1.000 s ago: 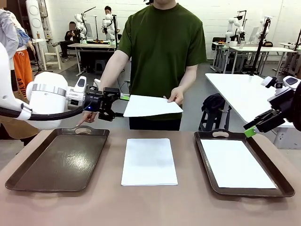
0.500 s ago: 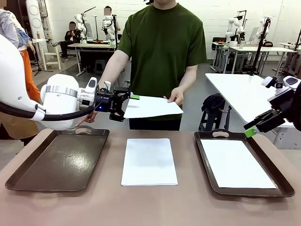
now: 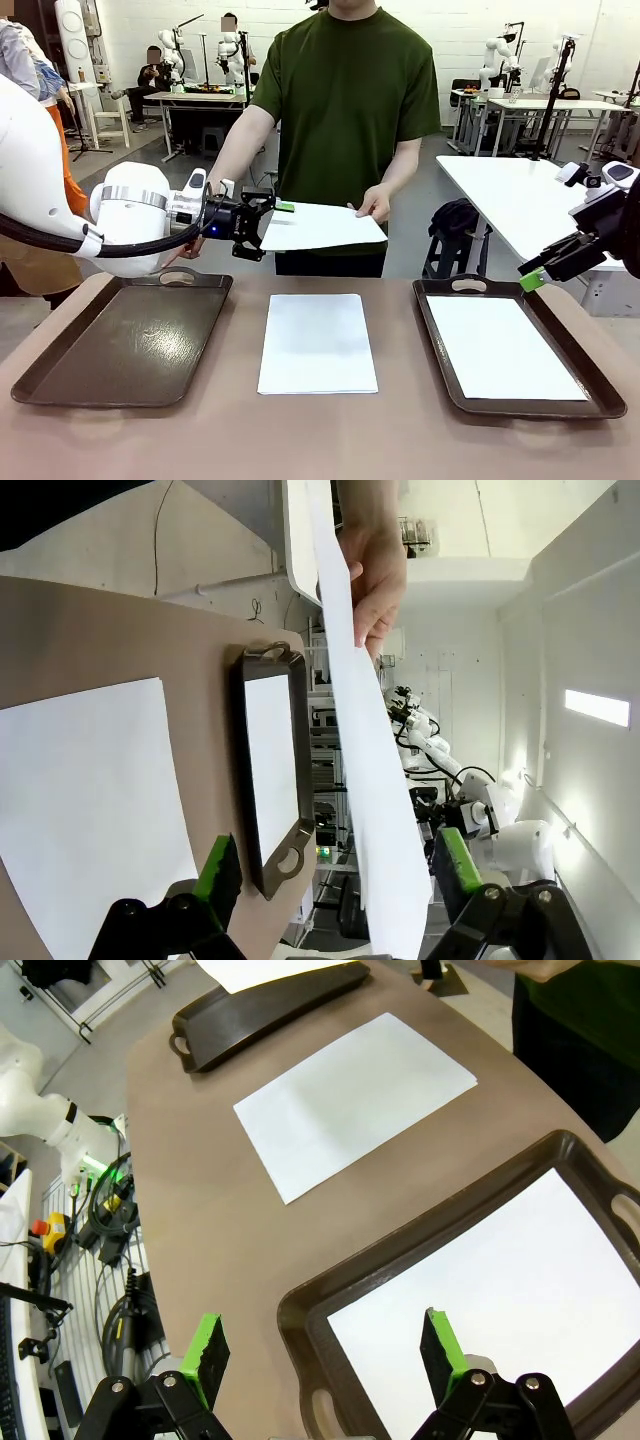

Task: Sort the A4 documents.
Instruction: Receive the A4 Paper.

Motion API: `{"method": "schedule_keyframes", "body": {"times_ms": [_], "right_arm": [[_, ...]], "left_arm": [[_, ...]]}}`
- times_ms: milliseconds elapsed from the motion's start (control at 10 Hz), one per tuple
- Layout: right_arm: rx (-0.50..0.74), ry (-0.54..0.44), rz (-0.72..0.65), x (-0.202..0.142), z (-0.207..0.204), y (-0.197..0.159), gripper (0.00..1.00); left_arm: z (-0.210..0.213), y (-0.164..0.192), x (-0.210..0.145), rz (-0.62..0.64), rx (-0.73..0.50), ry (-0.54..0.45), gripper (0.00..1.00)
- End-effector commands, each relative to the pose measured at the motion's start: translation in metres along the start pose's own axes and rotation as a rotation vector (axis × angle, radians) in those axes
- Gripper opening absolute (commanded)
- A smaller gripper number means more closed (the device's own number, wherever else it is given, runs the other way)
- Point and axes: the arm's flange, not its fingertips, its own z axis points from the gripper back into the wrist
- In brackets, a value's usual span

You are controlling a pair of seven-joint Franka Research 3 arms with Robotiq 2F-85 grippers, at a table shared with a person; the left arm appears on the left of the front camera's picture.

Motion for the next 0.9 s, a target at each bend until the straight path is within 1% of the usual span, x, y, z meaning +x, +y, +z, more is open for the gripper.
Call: {"method": "schedule_keyframes", "body": {"times_ms": [0, 100, 200, 300, 400, 500, 600, 700, 800], "right_arm": [[0.0, 0.004, 0.009, -0.0016, -0.0016, 0.0002, 1.0], [0.0, 0.004, 0.009, -0.0016, -0.0016, 0.0002, 1.0], [0.0, 0.004, 0.009, -0.0016, -0.0016, 0.0002, 1.0], [0.0, 0.004, 0.009, -0.0016, -0.0016, 0.0002, 1.0], [0.0, 0.004, 0.009, -0.0016, -0.0016, 0.0002, 1.0], [0.0, 0.004, 0.009, -0.0016, -0.0016, 0.0002, 1.0], [0.0, 0.004, 0.009, -0.0016, -0.0016, 0.0002, 1.0], [0.0, 0.004, 0.009, -0.0016, -0.0016, 0.0002, 1.0], [0.0, 0.004, 0.009, -0.0016, -0.0016, 0.0002, 1.0]], "left_arm": [[0.0014, -0.0055, 0.0071, 0.021, -0.032, 0.011, 1.0], [0.0036, -0.0059, 0.0072, 0.009, -0.032, -0.004, 1.0], [0.0044, -0.0071, 0.0093, -0.01, -0.015, -0.023, 0.81], [0.0039, -0.0074, 0.0111, -0.011, -0.011, -0.025, 0.8], [0.0053, -0.0066, 0.0129, -0.013, -0.015, -0.027, 0.62], [0.006, -0.0064, 0.0148, -0.014, -0.017, -0.027, 0.61], [0.0076, -0.0061, 0.0153, -0.015, -0.02, -0.03, 0.42], [0.0079, -0.0066, 0.0161, -0.018, -0.021, -0.031, 0.41], [0.0085, -0.0068, 0.0155, -0.02, -0.022, -0.033, 0.23]]}}
